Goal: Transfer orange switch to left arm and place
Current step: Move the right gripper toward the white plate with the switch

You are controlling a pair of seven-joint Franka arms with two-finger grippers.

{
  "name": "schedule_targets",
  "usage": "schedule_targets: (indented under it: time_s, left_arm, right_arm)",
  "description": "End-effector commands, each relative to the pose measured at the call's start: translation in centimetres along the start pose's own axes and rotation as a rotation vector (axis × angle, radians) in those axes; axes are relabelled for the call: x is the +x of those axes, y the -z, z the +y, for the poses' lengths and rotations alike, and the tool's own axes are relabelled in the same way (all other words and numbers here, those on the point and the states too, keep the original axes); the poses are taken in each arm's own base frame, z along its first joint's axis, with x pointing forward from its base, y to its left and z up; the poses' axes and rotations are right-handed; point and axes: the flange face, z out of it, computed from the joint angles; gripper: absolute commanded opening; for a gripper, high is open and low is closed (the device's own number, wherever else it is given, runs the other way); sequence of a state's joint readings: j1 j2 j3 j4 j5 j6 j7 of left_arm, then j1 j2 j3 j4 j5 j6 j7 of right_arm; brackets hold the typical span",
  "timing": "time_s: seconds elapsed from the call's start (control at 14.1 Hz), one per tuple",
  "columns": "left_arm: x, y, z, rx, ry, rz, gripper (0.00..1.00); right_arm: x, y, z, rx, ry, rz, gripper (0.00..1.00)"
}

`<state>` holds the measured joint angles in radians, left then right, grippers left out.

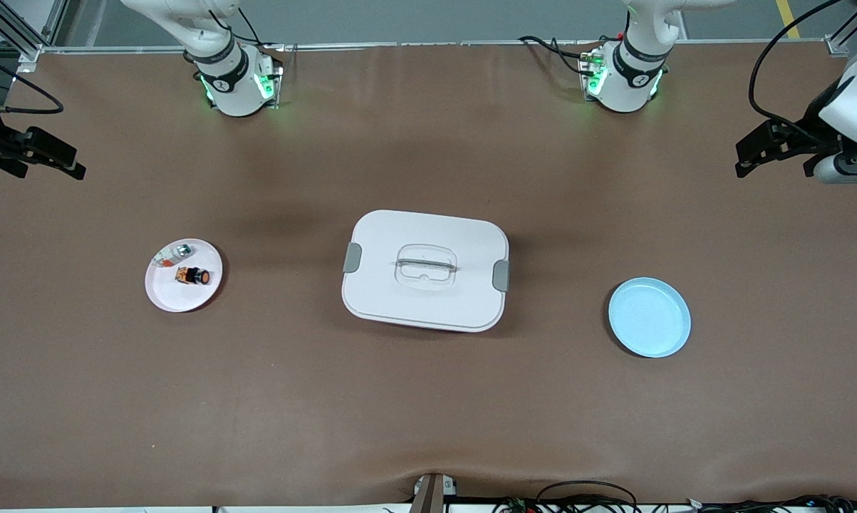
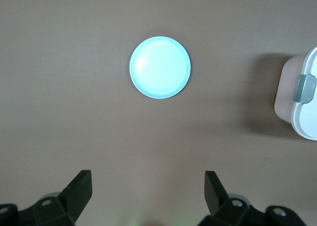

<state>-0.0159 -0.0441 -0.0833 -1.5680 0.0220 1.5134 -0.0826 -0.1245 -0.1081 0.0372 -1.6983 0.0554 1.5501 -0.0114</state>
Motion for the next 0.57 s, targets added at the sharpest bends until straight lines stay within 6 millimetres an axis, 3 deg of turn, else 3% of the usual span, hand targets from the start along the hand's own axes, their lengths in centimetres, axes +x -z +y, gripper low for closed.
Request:
schedule_targets:
  time_s: [0.0, 0.21, 0.35, 0.43, 0.5]
  left_arm:
    - [0.3, 0.6, -0.3, -0.017, -0.01, -0.005, 1.0]
    - [0.3, 0.6, -0.2, -0.017, -0.012, -0.005, 1.0]
    - [0.3, 0.6, -0.2, -0.017, -0.012, -0.005, 1.0]
    - [0.3, 0.6, -0.2, -0.017, -0.013, -0.005, 1.0]
    - [0.3, 0.6, -0.2, -0.017, -0.012, -0.005, 1.0]
  right_arm:
    - [-0.3, 0.6, 0.6, 0.001, -0.012, 0.001, 1.0]
    - [0.1, 0.5, 2.2, 0.014, -0.038, -0.009, 1.0]
    - [1.0, -0.7, 2.6, 0.006, -0.039, -0.041, 1.0]
    - [1.4, -1.7, 2.9, 0.011, -0.049, -0.059, 1.0]
    - [3.3, -5.1, 3.3, 0.021, -0.055, -0.124, 1.0]
